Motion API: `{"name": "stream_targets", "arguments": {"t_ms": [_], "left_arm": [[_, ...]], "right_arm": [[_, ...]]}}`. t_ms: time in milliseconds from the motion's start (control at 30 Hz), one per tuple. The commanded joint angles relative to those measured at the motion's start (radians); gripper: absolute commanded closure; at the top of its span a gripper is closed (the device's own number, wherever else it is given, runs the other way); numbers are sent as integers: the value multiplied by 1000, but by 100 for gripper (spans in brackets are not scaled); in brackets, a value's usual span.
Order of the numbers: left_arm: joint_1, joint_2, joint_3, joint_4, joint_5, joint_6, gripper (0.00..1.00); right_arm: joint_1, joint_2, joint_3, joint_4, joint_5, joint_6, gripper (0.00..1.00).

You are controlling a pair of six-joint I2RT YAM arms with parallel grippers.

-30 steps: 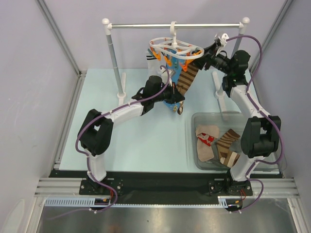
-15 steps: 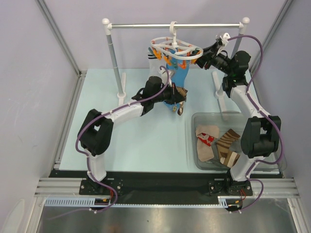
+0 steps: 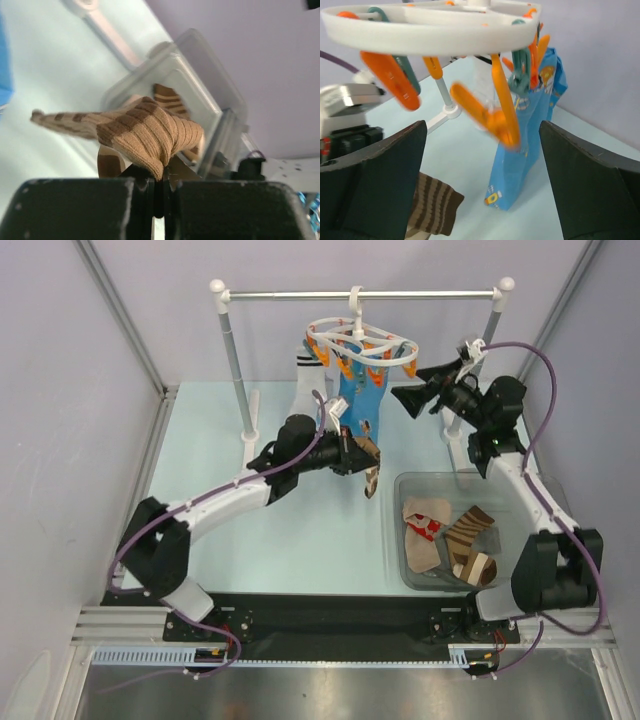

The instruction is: Remove the socks clipped to the hanger

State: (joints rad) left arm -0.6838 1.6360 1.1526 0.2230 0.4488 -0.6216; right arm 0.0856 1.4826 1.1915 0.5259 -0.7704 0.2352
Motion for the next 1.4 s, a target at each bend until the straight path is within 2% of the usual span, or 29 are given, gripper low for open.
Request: {"name": "stream_targets", "arguments": {"t_ms": [0, 67, 100, 167, 200, 267, 300, 433, 600, 667, 700, 733, 767, 867, 900, 933, 967, 1067, 1233, 1367], "left_arm": [[-54, -139, -27, 43, -13, -41, 100], [-95, -168, -31, 32, -34, -50, 100], [-111, -183, -33, 32, -45, -55, 100], [-166, -218, -31, 38, -80, -72, 100], [-187, -223, -21, 44, -111, -79, 100], [-252, -216, 5, 50, -137, -84, 100], [-273, -206, 21, 53, -163, -86, 100], [-384, -107, 116, 101, -229, -78, 100], [-441, 137, 284, 165, -234, -119, 100], [-465, 257, 353, 148, -228, -125, 94], [-471, 293, 407, 142, -220, -133, 88], [-479, 318, 424, 127, -213, -139, 79], [-480, 340, 433, 118, -210, -145, 60], [-474, 355, 444, 17, -234, -133, 40], [-473, 343, 425, -8, -254, -98, 37], [-471, 300, 415, -33, -278, -78, 24], [-470, 279, 406, -90, -327, -58, 19], [-462, 190, 375, -190, -399, 14, 13], [-435, 1, 224, -298, -510, 80, 12], [-381, -291, 24, -332, -587, 114, 13]], "right_arm": [[2, -163, -75, -139, 133, 10, 0], [3, -278, -102, -229, 212, 13, 0], [5, -313, -105, -347, 332, 19, 0], [5, -436, -99, -465, 477, 64, 0], [2, -482, -81, -592, 620, 82, 0], [-13, -583, -55, -688, 730, 151, 0], [-38, -610, -37, -772, 768, 162, 0], [-56, -703, 75, -902, 849, 194, 0], [-56, -708, 167, -1016, 898, 220, 0], [-55, -685, 210, -1050, 872, 202, 0], [-56, -680, 217, -1052, 856, 194, 0], [-55, -671, 224, -1055, 849, 185, 0], [-56, -668, 230, -1066, 840, 181, 0], [-56, -662, 234, -1093, 829, 190, 0], [-56, -663, 218, -1096, 826, 191, 0], [-56, -663, 211, -1093, 826, 200, 0], [-56, -665, 200, -1089, 823, 207, 0], [-55, -659, 169, -1077, 809, 237, 0], [-32, -633, 120, -1060, 780, 269, 0], [32, -611, 7, -971, 673, 227, 0]]}}
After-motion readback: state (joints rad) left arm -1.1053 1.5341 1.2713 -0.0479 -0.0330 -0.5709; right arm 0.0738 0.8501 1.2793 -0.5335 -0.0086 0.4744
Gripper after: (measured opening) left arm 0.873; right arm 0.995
